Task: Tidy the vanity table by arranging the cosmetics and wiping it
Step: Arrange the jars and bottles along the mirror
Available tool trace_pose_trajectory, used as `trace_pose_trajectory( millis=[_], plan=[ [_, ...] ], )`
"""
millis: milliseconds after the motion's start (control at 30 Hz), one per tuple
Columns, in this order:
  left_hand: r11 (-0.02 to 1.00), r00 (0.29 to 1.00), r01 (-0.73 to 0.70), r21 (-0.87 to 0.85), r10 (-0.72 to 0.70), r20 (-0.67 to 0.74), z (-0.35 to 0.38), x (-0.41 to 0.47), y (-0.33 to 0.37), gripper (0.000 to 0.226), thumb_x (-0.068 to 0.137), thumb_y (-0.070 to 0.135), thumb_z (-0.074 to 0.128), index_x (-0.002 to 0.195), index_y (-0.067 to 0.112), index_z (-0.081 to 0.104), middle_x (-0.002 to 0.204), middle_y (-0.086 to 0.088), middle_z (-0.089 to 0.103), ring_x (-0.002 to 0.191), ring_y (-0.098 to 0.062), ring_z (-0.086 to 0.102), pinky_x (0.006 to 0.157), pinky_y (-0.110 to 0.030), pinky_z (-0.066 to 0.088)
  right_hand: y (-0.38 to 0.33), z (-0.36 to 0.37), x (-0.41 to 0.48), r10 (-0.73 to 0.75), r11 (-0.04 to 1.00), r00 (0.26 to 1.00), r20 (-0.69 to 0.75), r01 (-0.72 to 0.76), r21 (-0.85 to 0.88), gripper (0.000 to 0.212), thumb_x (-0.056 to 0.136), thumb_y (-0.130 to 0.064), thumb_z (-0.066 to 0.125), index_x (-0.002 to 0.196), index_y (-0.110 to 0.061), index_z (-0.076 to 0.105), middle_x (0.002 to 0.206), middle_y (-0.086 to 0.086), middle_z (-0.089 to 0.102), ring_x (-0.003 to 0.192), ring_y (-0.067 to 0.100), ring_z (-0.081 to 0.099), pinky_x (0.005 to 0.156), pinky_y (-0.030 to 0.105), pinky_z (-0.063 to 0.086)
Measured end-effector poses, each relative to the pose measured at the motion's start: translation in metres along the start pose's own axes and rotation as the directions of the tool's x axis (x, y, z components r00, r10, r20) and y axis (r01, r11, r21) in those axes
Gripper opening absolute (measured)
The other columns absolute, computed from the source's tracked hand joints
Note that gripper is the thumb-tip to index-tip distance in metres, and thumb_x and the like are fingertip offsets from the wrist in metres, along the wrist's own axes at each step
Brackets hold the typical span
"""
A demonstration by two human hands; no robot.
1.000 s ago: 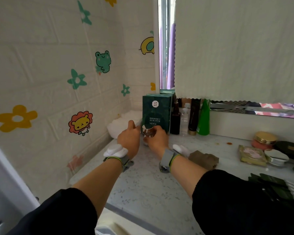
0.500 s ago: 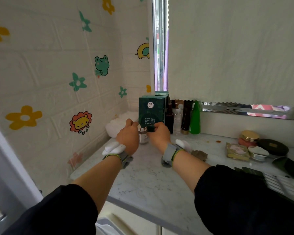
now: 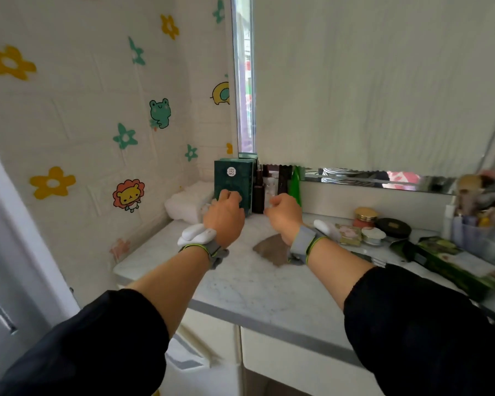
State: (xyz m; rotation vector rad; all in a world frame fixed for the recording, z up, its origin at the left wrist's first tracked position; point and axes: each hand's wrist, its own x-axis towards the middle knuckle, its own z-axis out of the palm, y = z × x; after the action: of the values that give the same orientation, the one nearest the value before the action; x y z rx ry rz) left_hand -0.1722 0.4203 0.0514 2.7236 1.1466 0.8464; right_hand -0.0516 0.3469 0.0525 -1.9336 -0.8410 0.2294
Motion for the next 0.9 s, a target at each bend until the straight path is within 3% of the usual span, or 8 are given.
trace_pose_trajectory(
  millis=[200,333,633,800,900],
  plan=[
    [0.999,0.999,-0.031,-0.029,0.032,0.040,0.001,-0.018,0.038,0.024,0.096,0.019,0.044,0.118,0.013,0.053,0.122,-0.009,0.047,0.097,-0.040,0.058,0.075,-0.046,0.048,0.014,-0.045,-0.021,0.021,1.000,0.998,-0.055,-0.022,-0.006,0.025,0.086,-0.011,0.064,0.111,-0.014,0.069,0.121,0.007,0.065,0.116,0.027,0.057,0.093,0.030,0.045],
    [0.997,0.996,-0.049,-0.063,0.053,0.065,0.004,-0.031,0.064,0.022,0.095,0.018,0.044,0.114,0.012,0.053,0.116,-0.009,0.048,0.095,-0.041,0.057,0.077,-0.048,0.049,0.029,-0.073,-0.034,0.046,0.999,0.996,-0.073,-0.046,0.003,0.025,0.083,-0.008,0.065,0.107,-0.014,0.070,0.117,0.008,0.067,0.112,0.027,0.059,0.091,0.030,0.047],
    [0.988,0.986,-0.107,-0.115,0.120,0.118,0.009,-0.053,0.108,0.026,0.095,0.020,0.046,0.119,0.013,0.055,0.124,-0.008,0.054,0.101,-0.035,0.058,0.083,-0.042,0.049,0.060,-0.120,-0.054,0.082,0.996,0.992,-0.092,-0.079,0.037,0.024,0.084,-0.005,0.063,0.107,-0.009,0.069,0.114,0.010,0.067,0.108,0.027,0.061,0.092,0.035,0.051],
    [0.984,0.985,-0.114,-0.139,0.130,0.112,0.018,-0.062,0.126,0.024,0.095,0.019,0.044,0.116,0.015,0.057,0.120,-0.007,0.058,0.099,-0.031,0.059,0.084,-0.043,0.050,0.075,-0.142,-0.062,0.108,0.994,0.988,-0.107,-0.104,0.044,0.023,0.089,-0.007,0.060,0.110,-0.010,0.067,0.110,0.004,0.063,0.097,0.016,0.056,0.078,0.021,0.042],
    [0.982,0.978,-0.140,-0.129,0.157,0.136,0.024,-0.068,0.135,0.022,0.095,0.019,0.045,0.112,0.017,0.059,0.116,-0.005,0.058,0.099,-0.029,0.059,0.085,-0.042,0.051,0.085,-0.150,-0.065,0.116,0.993,0.988,-0.107,-0.114,0.026,0.021,0.089,-0.007,0.059,0.107,-0.012,0.068,0.111,0.001,0.062,0.107,0.019,0.057,0.079,0.020,0.038]
  ],
)
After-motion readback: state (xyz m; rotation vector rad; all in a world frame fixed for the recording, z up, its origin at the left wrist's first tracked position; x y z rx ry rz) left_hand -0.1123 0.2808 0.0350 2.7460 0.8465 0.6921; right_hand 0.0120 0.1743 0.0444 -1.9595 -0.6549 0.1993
